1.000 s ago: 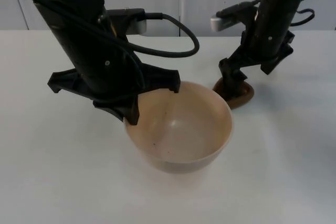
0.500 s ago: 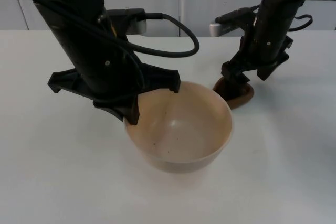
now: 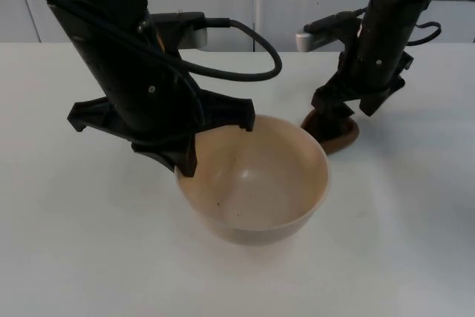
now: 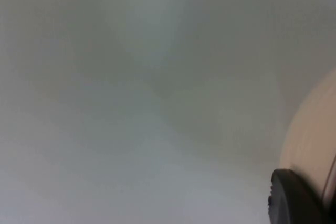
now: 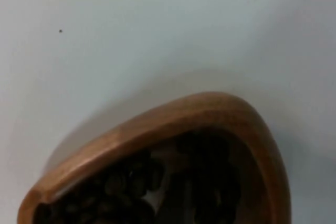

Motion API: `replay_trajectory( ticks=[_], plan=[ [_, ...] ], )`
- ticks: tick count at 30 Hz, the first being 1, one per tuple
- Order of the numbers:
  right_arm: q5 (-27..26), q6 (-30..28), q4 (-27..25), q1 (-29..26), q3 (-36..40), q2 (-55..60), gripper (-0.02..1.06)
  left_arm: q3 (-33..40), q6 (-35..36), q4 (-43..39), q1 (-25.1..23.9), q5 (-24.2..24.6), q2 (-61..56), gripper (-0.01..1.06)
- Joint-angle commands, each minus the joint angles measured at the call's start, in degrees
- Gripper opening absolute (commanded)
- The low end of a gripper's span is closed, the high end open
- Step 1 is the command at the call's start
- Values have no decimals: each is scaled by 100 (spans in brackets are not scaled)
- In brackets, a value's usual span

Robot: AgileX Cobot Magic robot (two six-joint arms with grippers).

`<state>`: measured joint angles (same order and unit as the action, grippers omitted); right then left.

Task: Pick up the bowl with the left hand and pour the coffee beans from the cup into the bowl with the right hand.

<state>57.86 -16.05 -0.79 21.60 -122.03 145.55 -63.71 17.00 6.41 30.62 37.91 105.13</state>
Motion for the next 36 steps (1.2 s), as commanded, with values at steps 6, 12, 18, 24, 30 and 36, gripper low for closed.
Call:
replay_trajectory(
  ticks=[6,12,18,24,30,36],
  plan=[
    [38,-30,45,30,-20,51,37,6,46,15,17,-30,-58,0],
    [144,-30,45,30,-20,51,16,6,46,15,17,-30,-58,0],
    [396,13,34,30,-20,29,0,6,46,15,17,-30,-58,0],
    [467,305,34,30,-20,-65,0,6,46,15,17,-30,-58,0],
    [445,468,34,30,-20,-326,0,6,46,15,17,-30,-58,0],
    [560,481,34,30,-20,-579,0,6,46,15,17,-30,-58,0]
  ],
)
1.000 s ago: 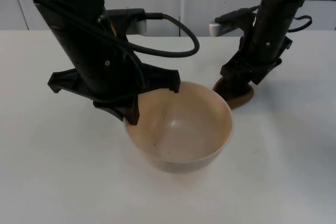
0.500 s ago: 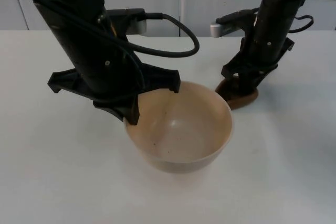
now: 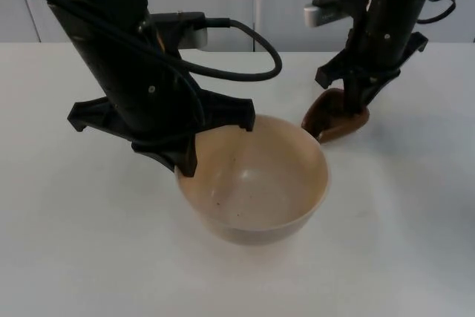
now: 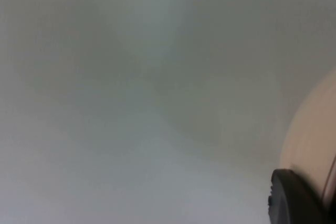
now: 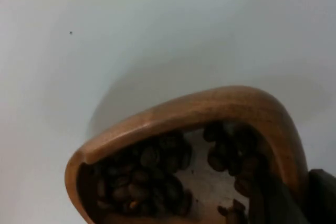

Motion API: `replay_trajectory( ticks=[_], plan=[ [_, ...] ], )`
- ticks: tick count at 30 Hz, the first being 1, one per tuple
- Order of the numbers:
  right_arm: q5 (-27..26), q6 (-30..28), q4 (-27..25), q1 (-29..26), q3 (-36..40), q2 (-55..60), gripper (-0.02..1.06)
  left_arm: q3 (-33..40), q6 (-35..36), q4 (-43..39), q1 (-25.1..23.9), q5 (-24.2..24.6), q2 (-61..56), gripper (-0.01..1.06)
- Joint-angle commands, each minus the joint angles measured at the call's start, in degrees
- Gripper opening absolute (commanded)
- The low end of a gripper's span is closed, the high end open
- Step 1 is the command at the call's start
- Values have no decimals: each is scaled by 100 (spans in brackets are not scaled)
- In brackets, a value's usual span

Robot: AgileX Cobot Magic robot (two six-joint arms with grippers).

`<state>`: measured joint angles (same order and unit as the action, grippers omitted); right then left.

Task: Pick up the bowl with the left hand and pour the coffee beans from the cup into the bowl with the right hand.

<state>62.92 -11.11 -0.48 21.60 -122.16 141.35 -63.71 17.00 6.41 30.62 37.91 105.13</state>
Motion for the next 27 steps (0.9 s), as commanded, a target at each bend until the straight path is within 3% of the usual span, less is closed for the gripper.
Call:
replay_trajectory(
  ticks=[1,15,27],
  plan=[
    [95,-13,2,30,-6,-205,0,6,46,15,17,-30,-58,0],
    [686,-52,48,30,-6,-1242,0,6,46,26,17,-30,-58,0],
    [704,-108,-16,30,-6,-2546,0,6,46,46,17,-71,-58,0]
  ],
)
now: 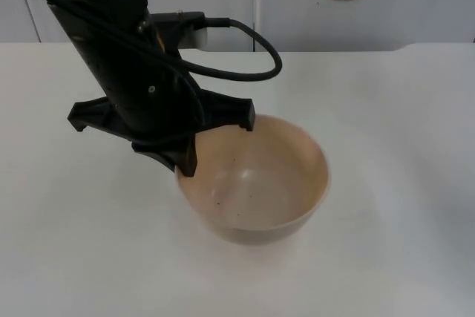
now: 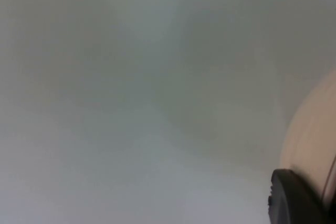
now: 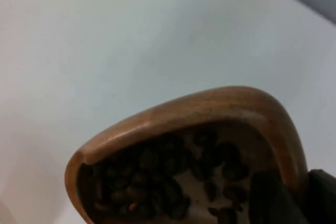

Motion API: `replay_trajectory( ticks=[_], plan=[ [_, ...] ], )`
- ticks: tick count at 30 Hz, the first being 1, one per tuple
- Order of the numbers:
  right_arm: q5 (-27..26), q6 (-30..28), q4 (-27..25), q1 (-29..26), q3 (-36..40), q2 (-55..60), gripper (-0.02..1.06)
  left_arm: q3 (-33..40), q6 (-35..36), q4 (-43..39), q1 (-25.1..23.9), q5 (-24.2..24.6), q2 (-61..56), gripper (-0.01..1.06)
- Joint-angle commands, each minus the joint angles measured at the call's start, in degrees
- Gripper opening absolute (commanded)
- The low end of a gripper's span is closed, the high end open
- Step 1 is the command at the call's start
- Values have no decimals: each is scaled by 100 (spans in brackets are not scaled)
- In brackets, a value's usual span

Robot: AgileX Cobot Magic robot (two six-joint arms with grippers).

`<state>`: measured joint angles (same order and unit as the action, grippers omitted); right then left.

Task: Pick up the bowl with the left hand and pour the coffee beans from the cup into the bowl with the right hand.

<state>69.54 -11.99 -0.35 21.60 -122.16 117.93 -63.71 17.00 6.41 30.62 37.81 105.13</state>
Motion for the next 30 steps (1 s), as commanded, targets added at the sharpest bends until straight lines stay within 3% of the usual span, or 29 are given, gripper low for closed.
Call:
replay_trajectory(
  ticks=[1,11,30],
  plan=[
    [43,35,-29,30,-6,-306,0,6,46,46,17,-75,-58,0],
    [43,172,35,30,163,-960,0,6,46,46,17,-170,-58,0],
    [43,359,35,128,2757,-1801,0,6,46,770,17,-416,-58,0]
  ],
)
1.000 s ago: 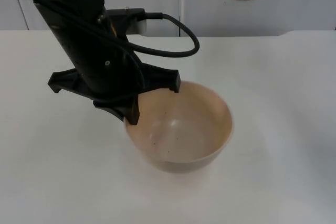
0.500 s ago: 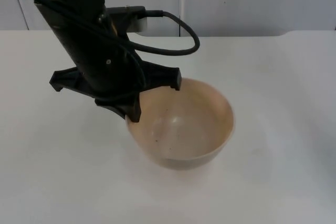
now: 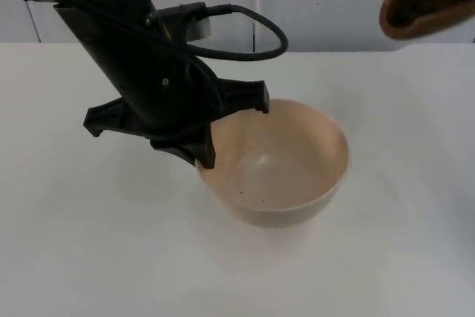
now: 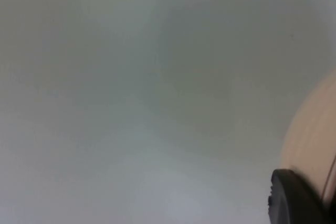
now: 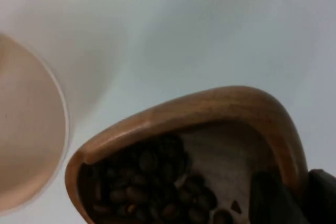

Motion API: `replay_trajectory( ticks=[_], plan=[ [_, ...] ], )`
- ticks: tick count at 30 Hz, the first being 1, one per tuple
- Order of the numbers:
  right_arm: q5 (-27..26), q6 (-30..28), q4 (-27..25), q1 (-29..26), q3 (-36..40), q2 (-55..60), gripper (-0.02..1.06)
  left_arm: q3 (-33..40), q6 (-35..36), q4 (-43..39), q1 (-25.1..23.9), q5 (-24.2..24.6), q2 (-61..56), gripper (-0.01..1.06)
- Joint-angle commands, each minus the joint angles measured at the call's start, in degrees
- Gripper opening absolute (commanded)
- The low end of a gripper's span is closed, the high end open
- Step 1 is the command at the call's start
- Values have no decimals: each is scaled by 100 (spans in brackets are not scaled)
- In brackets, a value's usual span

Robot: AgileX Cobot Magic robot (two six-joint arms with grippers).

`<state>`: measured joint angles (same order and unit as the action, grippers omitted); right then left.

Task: Pick up the bowl with the left hand and pour the coffee beans from the cup into the bowl with the right hand.

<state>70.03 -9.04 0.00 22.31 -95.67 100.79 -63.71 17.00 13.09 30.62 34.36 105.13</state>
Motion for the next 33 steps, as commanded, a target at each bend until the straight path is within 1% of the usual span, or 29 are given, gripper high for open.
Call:
replay_trajectory(
  ticks=[1,3,5,8,9,11,14,15,16,19,20,24,25,28,29,30,33],
  plan=[
    [-68,76,0,129,220,-99,0,6,73,102,17,-85,-58,0],
    [-115,79,0,180,252,-99,0,6,84,102,17,-85,-58,0],
    [-232,180,0,392,353,-99,0,6,84,102,17,-85,-58,0],
    [-419,550,482,855,351,-99,0,6,139,91,17,-85,-58,0],
    [-419,550,482,855,351,-99,0,6,139,91,17,-85,-58,0],
    [-487,867,935,1143,351,-99,0,6,153,80,17,-74,-58,0],
    [-540,1202,1406,1538,351,-99,0,6,249,7,17,-62,-58,0],
    [-540,1202,1406,1538,351,-99,0,6,249,7,17,-62,-58,0],
    [-540,1293,1572,1657,351,-99,0,6,337,-75,17,-62,-58,0],
    [-550,1708,2278,2052,351,-99,0,6,495,-253,17,-51,-58,0],
    [-550,1708,2278,2052,351,-99,0,6,495,-253,17,-51,-58,0],
    [-550,2172,3110,2410,351,-99,0,6,495,-253,17,-40,-58,0],
    [-550,2172,3110,2410,351,-99,0,6,495,-253,17,-40,-58,0],
    [-586,2360,3478,2613,351,-99,0,6,495,-253,17,-40,-58,0],
    [-586,2454,3681,2717,351,-99,0,6,495,-253,17,-40,-58,0],
    [-586,2454,3681,2717,351,-99,0,6,495,-253,17,-40,-58,0],
    [-586,2526,4009,2883,351,-99,0,6,495,-253,17,-40,-58,0]
  ],
)
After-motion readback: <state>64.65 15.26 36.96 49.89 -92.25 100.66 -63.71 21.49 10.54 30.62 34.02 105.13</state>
